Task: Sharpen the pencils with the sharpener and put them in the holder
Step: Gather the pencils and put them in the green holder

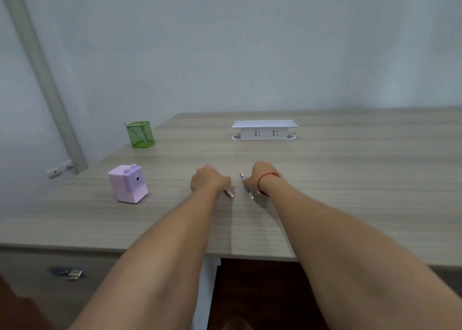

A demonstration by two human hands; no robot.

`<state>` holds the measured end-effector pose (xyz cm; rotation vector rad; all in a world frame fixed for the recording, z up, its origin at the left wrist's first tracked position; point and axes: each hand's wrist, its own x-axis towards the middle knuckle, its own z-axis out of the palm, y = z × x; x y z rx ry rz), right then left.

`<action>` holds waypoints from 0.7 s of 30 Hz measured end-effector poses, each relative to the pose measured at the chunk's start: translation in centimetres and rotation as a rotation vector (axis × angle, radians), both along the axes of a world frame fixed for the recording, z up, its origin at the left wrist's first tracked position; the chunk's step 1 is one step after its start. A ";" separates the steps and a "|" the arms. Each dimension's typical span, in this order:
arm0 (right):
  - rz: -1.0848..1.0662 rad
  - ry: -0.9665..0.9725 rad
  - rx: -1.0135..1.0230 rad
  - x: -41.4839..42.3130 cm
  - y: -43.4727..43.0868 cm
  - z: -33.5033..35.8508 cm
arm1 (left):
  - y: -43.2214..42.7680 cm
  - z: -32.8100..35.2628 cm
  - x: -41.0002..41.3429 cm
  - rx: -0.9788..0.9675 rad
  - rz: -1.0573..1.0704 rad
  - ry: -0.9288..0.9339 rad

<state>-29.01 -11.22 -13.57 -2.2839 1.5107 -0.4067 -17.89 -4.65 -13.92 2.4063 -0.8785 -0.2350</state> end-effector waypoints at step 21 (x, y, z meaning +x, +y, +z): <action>0.047 0.063 -0.204 2.7 1.0 0.9 | 0.0 0.2 3.7 0.145 -0.146 -0.261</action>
